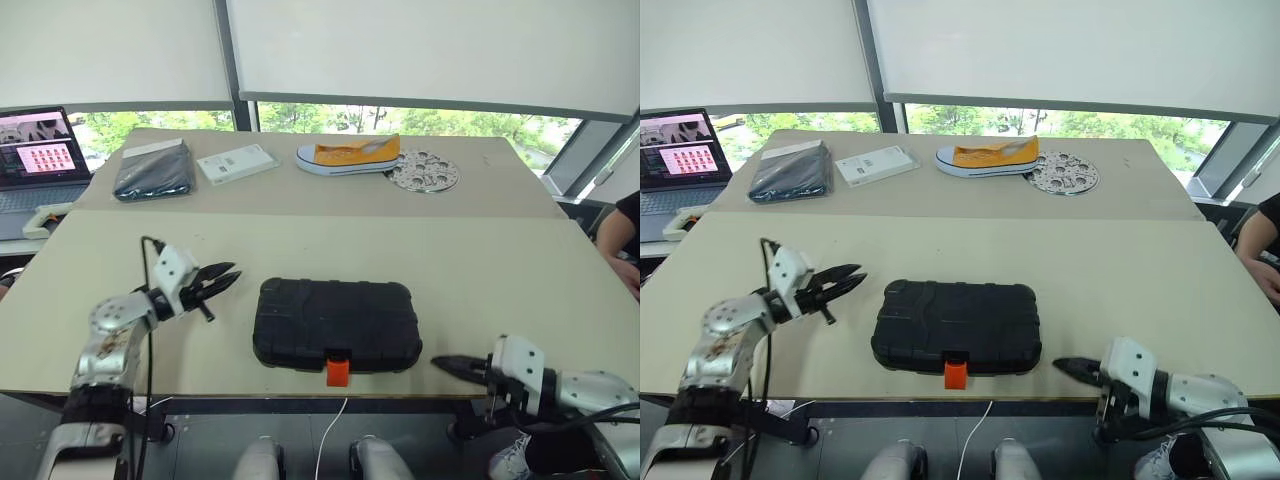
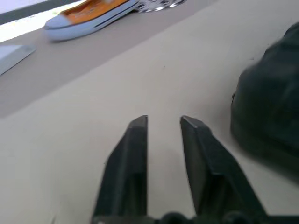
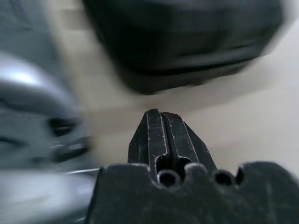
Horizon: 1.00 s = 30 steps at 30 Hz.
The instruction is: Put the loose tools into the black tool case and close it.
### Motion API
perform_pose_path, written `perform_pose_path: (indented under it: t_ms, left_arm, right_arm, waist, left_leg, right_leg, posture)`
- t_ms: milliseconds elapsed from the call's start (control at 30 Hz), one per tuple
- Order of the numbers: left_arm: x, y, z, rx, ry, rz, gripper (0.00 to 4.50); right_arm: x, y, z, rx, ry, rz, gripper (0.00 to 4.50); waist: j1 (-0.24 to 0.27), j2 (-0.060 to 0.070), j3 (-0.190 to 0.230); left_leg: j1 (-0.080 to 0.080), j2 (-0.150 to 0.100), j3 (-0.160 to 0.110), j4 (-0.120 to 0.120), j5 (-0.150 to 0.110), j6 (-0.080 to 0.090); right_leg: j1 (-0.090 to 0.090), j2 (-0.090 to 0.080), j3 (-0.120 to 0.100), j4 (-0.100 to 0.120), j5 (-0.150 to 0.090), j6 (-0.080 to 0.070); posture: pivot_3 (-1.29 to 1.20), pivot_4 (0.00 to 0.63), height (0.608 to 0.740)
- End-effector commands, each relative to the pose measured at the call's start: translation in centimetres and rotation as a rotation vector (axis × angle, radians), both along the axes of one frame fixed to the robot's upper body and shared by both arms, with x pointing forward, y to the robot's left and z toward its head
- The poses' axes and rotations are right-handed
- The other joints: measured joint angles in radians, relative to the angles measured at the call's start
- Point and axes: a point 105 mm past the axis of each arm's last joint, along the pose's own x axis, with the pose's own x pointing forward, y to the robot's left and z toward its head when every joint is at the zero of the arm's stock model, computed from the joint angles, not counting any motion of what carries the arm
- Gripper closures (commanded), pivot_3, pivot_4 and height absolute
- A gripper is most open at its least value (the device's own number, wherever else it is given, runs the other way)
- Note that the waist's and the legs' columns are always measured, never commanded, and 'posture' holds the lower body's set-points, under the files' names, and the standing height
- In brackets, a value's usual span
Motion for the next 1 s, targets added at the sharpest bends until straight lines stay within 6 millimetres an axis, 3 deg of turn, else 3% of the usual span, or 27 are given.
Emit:
perform_pose_path:
  t_ms: [33,133,300,500,733,900,1000]
  left_arm:
    - [0.7,-1.3,-0.7,0.064,0.065,-0.11,4.47]
    - [1.4,-1.6,-2.2,0.159,0.118,-0.158,4.47]
    - [1.5,-2.6,-2.6,0.137,0.121,-0.206,4.47]
    - [-0.2,-1.6,-3.6,0.088,0.15,-0.209,4.47]
    - [-2.9,-1.0,-3.4,0.017,0.15,-0.216,4.47]
    - [-2.9,0.6,-0.6,-0.058,0.109,-0.174,4.47]
    - [-3.4,0.5,1.7,-0.082,0.132,-0.235,4.47]
  right_arm:
    - [-0.2,2.4,0.7,0.04,-0.008,0.052,4.5]
    - [0.6,4.1,0.9,0.051,-0.019,0.059,4.5]
    - [2.8,4.8,1.9,0.084,-0.086,0.014,4.5]
    - [5.7,4.4,2.0,0.067,-0.143,-0.063,4.5]
    - [10.2,3.1,2.8,0.079,-0.18,-0.176,4.5]
    - [10.9,2.1,3.3,0.078,-0.166,-0.152,4.5]
    - [10.5,1.6,3.7,0.093,-0.158,-0.142,4.5]
  waist:
    - [-0.008,0.0,0.0]
    - [-0.017,0.0,0.0]
    - [-0.015,-0.001,0.0]
    - [-0.015,-0.001,0.001]
    - [-0.015,-0.001,0.001]
    - [-0.01,-0.001,0.001]
    - [-0.011,-0.001,0.001]
  left_leg:
    - [0.0,0.0,0.0,0.0,0.0,0.0]
    - [0.0,0.0,0.0,0.0,0.0,0.0]
    - [-0.002,0.0,0.0,0.0,0.0,0.0]
    - [-0.004,0.0,0.0,0.0,0.0,0.0]
    - [-0.003,0.001,0.0,0.0,0.0,0.0]
    - [-0.004,0.0,-0.001,0.0,0.0,0.0]
    - [-0.004,0.0,-0.001,0.0,0.0,0.0]
  right_leg:
    - [-0.001,0.0,0.0,0.0,0.0,0.0]
    - [-0.001,0.002,0.0,0.0,0.0,0.0]
    - [-0.002,0.002,0.0,0.0,0.0,0.0]
    - [-0.003,0.001,0.001,-0.001,0.0,0.0]
    - [-0.003,0.001,0.001,0.0,0.001,0.0]
    - [-0.003,0.001,0.0,0.0,0.0,-0.001]
    - [-0.003,0.001,0.0,0.0,0.0,0.0]
  posture:
    - [0.0,0.15,0.74]
    - [0.0,0.15,0.74]
    - [0.0,0.15,0.74]
    - [0.0,0.15,0.74]
    - [0.0,0.15,0.74]
    - [0.0,0.15,0.74]
    - [0.0,0.15,0.74]
